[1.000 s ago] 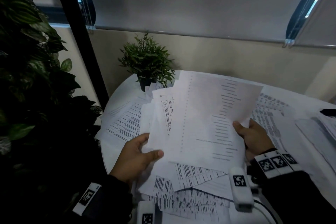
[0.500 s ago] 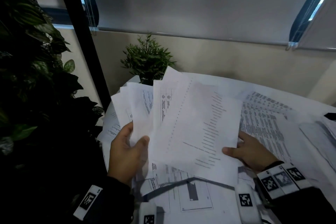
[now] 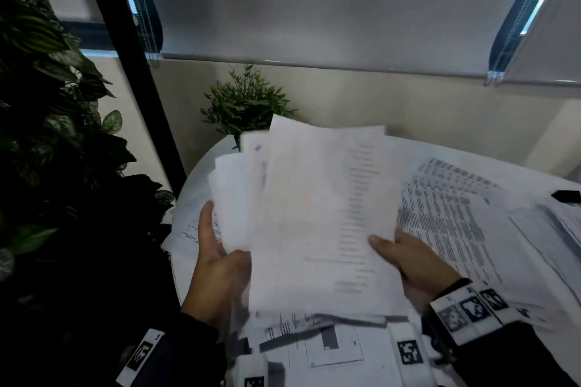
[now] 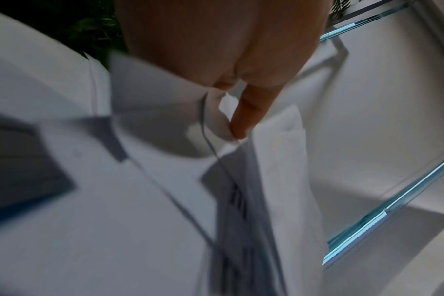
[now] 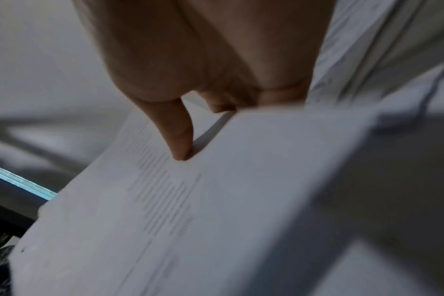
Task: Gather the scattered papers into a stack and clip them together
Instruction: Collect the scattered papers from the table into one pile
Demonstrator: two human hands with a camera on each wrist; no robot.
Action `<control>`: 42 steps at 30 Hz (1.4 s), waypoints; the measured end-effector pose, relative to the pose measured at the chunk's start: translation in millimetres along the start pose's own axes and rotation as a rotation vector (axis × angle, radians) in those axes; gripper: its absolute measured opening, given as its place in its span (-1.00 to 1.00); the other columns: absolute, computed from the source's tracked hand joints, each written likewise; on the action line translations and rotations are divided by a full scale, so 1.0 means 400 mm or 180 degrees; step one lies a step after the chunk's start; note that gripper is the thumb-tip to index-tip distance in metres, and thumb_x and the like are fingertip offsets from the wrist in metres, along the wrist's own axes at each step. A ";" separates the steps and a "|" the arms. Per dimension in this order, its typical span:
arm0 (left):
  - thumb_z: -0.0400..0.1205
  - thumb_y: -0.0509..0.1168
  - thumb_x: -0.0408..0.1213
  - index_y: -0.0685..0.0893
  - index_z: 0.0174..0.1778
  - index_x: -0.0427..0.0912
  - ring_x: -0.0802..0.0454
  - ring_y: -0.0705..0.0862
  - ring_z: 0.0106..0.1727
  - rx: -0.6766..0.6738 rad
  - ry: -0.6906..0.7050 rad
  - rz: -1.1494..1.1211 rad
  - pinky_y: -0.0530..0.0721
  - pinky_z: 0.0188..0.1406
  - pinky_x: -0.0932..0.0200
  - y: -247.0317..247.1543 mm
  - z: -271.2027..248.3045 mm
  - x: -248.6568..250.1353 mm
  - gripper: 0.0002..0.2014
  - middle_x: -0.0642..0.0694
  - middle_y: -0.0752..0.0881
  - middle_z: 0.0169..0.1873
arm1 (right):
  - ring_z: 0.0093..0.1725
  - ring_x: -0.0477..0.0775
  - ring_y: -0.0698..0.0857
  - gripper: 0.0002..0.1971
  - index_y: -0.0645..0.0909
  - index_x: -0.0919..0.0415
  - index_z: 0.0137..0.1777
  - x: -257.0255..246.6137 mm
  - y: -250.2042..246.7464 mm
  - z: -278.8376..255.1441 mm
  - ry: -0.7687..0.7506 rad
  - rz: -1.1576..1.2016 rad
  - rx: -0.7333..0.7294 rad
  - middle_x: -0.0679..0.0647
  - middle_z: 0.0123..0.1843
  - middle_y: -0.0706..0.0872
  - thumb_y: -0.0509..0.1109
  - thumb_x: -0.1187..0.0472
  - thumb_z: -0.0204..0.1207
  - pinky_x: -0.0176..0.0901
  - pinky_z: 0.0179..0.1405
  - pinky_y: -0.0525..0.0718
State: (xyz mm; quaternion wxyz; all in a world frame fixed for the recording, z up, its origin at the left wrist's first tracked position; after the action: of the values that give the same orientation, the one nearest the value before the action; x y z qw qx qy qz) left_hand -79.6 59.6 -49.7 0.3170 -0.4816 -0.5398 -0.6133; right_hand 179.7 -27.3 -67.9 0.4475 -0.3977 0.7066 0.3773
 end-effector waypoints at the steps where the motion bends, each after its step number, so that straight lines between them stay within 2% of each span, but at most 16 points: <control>1: 0.57 0.04 -0.77 0.15 0.60 0.20 0.18 0.80 -0.20 0.0030 -0.0160 -0.0039 0.72 -0.37 0.34 -0.004 0.003 -0.007 -0.15 0.12 0.67 0.09 | 0.17 0.27 0.73 -0.53 0.58 0.26 0.31 0.014 0.015 0.006 0.0090 -0.0050 -0.0073 0.23 0.20 0.75 0.51 0.20 0.39 0.28 0.26 0.60; 3: 0.62 0.06 -0.61 0.21 0.59 0.17 0.01 0.77 -0.11 0.0212 -0.0389 -0.0105 0.73 -0.24 0.24 -0.010 0.005 -0.020 -0.29 0.00 0.70 0.12 | 0.17 0.25 0.73 -0.59 0.49 0.23 0.37 0.025 0.028 0.017 0.0076 -0.0349 0.0067 0.18 0.21 0.74 0.40 0.32 0.53 0.30 0.27 0.60; 6: 0.71 0.16 -0.13 0.51 0.45 0.00 -0.15 0.70 0.23 0.0148 -0.0796 -0.0514 0.61 0.26 -0.09 -0.008 -0.002 -0.028 -0.64 -0.17 0.68 0.31 | 0.04 0.21 0.73 -0.66 0.45 0.17 0.21 0.032 0.033 0.021 0.0055 -0.0879 0.0363 0.18 0.15 0.69 0.43 0.38 0.49 0.25 0.13 0.68; 7: 0.67 0.23 -0.05 0.59 0.36 -0.09 -0.14 0.74 0.18 0.0064 -0.0843 -0.0415 0.66 0.21 -0.09 -0.007 -0.004 -0.034 -0.63 -0.19 0.73 0.23 | 0.01 0.20 0.73 -0.68 0.45 0.13 0.14 0.031 0.039 0.016 0.0017 -0.1061 0.0365 0.16 0.12 0.69 0.44 0.38 0.48 0.24 0.12 0.68; 9: 0.59 0.37 -0.29 0.67 0.20 -0.27 -0.10 0.82 -0.15 0.0049 -0.0643 0.0230 0.76 -0.18 0.10 -0.011 -0.007 -0.045 -0.73 -0.24 0.81 -0.02 | -0.03 0.16 0.74 -0.68 0.44 0.09 0.09 0.030 0.049 0.007 -0.0067 -0.1253 0.0335 0.08 0.05 0.69 0.44 0.39 0.46 0.18 0.09 0.70; 12: 0.56 0.29 -0.63 0.70 0.05 -0.40 -0.05 0.66 -0.59 0.0045 -0.0470 0.0772 0.59 -0.52 0.28 -0.014 -0.019 -0.039 -0.80 -0.14 0.76 -0.50 | 0.09 0.10 0.70 -0.52 0.42 0.02 0.24 0.023 0.050 -0.004 -0.0232 -0.1248 0.0320 0.04 0.18 0.66 0.48 0.40 0.43 0.11 0.14 0.67; 14: 0.55 0.26 -0.68 0.72 -0.03 -0.28 0.04 0.77 -0.45 -0.0028 -0.0306 0.0816 0.64 -0.55 0.32 -0.016 -0.011 -0.010 -0.74 -0.03 0.81 -0.45 | 0.13 0.06 0.71 -0.37 0.40 0.00 0.36 0.006 0.052 -0.015 -0.0412 -0.0981 0.0311 0.02 0.20 0.70 0.57 0.33 0.35 0.10 0.16 0.67; 17: 0.56 0.25 -0.68 0.68 0.12 -0.13 0.00 0.80 -0.02 -0.0354 0.0250 0.0789 0.71 -0.22 0.34 0.008 -0.004 0.069 -0.62 0.00 0.85 -0.09 | 0.15 -0.02 0.75 -0.28 0.42 -0.13 0.36 -0.043 0.063 -0.041 -0.0870 -0.0503 0.0087 -0.08 0.15 0.77 0.63 0.15 0.20 0.00 0.06 0.73; 20: 0.57 0.19 -0.67 0.55 0.22 -0.09 0.20 0.77 -0.01 -0.0566 0.0914 0.0595 0.68 -0.14 0.40 0.034 -0.020 0.136 -0.56 0.13 0.82 -0.05 | 0.15 -0.11 0.75 -0.25 0.29 -0.19 0.44 -0.119 0.077 -0.070 -0.1511 -0.0319 -0.0015 -0.09 0.17 0.77 0.48 0.27 0.29 -0.20 -0.05 0.75; 23: 0.54 0.18 -0.59 0.48 0.29 -0.10 0.29 0.73 0.00 -0.0593 0.1313 0.0318 0.64 -0.09 0.45 0.053 -0.035 0.164 -0.56 0.20 0.80 -0.06 | 0.21 -0.13 0.70 -0.24 0.22 -0.05 0.50 -0.174 0.097 -0.100 -0.2171 -0.0229 0.0185 -0.03 0.23 0.72 0.44 0.29 0.30 -0.24 0.12 0.70; 26: 0.50 0.39 -0.40 0.39 0.42 -0.15 0.25 0.71 0.13 -0.0446 0.1391 0.0326 0.63 0.02 0.43 0.046 -0.031 0.148 -0.44 0.17 0.77 0.07 | 0.08 -0.23 0.73 -0.53 0.48 0.13 0.23 -0.190 0.121 -0.131 -0.2528 -0.0451 0.0434 -0.18 0.04 0.77 0.52 0.22 0.33 -0.41 0.10 0.64; 28: 0.49 0.42 -0.34 0.44 0.34 0.07 0.24 0.67 0.20 -0.0288 0.1352 0.0559 0.63 0.08 0.40 0.039 -0.025 0.126 -0.48 0.20 0.73 0.12 | -0.13 -0.38 0.71 -0.71 0.53 0.06 -0.05 -0.176 0.131 -0.135 -0.2476 -0.0596 0.0583 -0.32 -0.20 0.77 0.54 0.07 0.31 -0.60 -0.08 0.57; 31: 0.55 0.40 -0.43 0.47 0.20 0.11 0.26 0.66 0.16 -0.0125 0.1284 0.0764 0.65 0.20 0.27 0.033 -0.020 0.098 -0.57 0.27 0.73 0.03 | 0.12 -0.21 0.67 -0.53 0.43 -0.04 0.22 -0.135 0.127 -0.108 -0.2270 -0.0373 0.0424 -0.12 0.15 0.68 0.49 0.06 0.33 -0.46 0.00 0.63; 34: 0.63 0.26 -0.36 0.49 0.30 0.03 0.20 0.65 0.22 -0.0194 0.1213 0.0843 0.62 0.25 0.20 0.047 -0.026 0.095 -0.66 0.19 0.72 0.10 | 0.07 -0.20 0.69 -0.63 0.43 -0.02 0.21 -0.121 0.134 -0.095 -0.2104 -0.0227 0.0398 -0.14 0.09 0.70 0.38 0.33 0.49 -0.45 -0.07 0.64; 37: 0.69 0.19 -0.38 0.52 0.26 0.06 0.25 0.64 0.22 -0.0234 0.1322 0.0798 0.61 0.18 0.30 0.052 -0.029 0.114 -0.70 0.17 0.71 0.14 | 0.00 -0.30 0.70 -0.64 0.44 -0.08 0.12 -0.139 0.136 -0.098 -0.2124 -0.0206 0.0359 -0.22 0.01 0.71 0.24 0.46 0.58 -0.46 -0.12 0.64; 42: 0.57 0.37 -0.19 0.53 0.19 0.05 0.24 0.68 0.18 -0.0350 0.1283 0.0732 0.63 0.05 0.41 0.035 -0.020 0.102 -0.71 0.26 0.74 0.07 | -0.09 -0.32 0.67 -0.47 0.39 -0.03 0.11 -0.112 0.117 -0.095 -0.1929 -0.0462 0.0554 -0.19 -0.08 0.68 0.15 0.65 0.41 -0.35 -0.09 0.59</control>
State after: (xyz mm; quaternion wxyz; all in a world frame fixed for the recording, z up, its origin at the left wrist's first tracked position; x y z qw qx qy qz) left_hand -82.7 54.3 -6.2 0.4595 -0.4243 -0.3729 -0.6854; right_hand 137.4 -32.2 -6.0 0.6955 -0.2769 0.5406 0.3838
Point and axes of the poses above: each hand's wrist, its own z-axis towards the middle knuckle, its own y-axis out of the palm, x = y × z, the point moved 2 cm from there along z, towards the middle knuckle
